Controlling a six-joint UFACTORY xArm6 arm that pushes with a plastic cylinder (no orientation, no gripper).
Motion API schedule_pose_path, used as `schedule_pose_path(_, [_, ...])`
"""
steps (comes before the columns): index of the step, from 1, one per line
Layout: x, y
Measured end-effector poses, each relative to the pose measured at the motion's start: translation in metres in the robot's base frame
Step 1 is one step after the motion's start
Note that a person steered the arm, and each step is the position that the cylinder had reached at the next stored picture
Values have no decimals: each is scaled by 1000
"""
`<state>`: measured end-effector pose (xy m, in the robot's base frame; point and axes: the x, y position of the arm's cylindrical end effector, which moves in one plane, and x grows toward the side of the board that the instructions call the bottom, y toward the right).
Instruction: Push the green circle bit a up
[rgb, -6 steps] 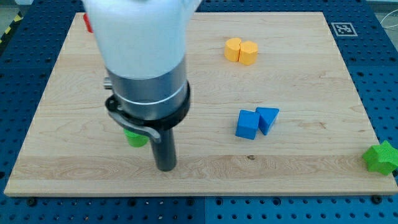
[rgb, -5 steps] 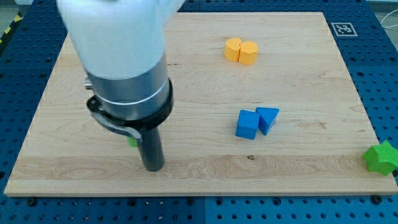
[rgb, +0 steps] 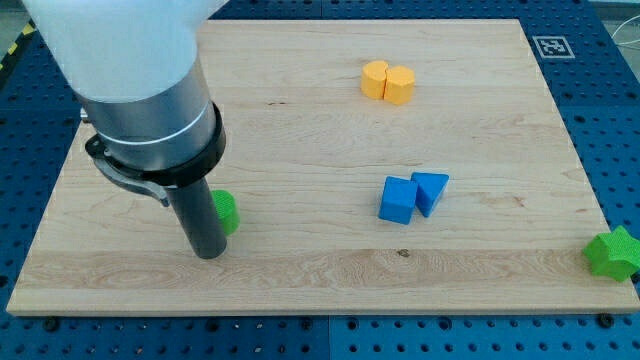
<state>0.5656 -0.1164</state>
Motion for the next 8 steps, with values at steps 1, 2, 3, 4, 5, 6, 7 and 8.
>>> schedule_pose_path(1, [0,0])
schedule_pose_path(2, [-4,0])
schedule_pose_path(3, [-5,0])
schedule_pose_path(4, [-5,0])
schedule_pose_path(5, [-7,0])
schedule_pose_path(6, [-17,-4])
schedule_pose_path(7, [-20,-13])
schedule_pose_path(8, [-23,-20])
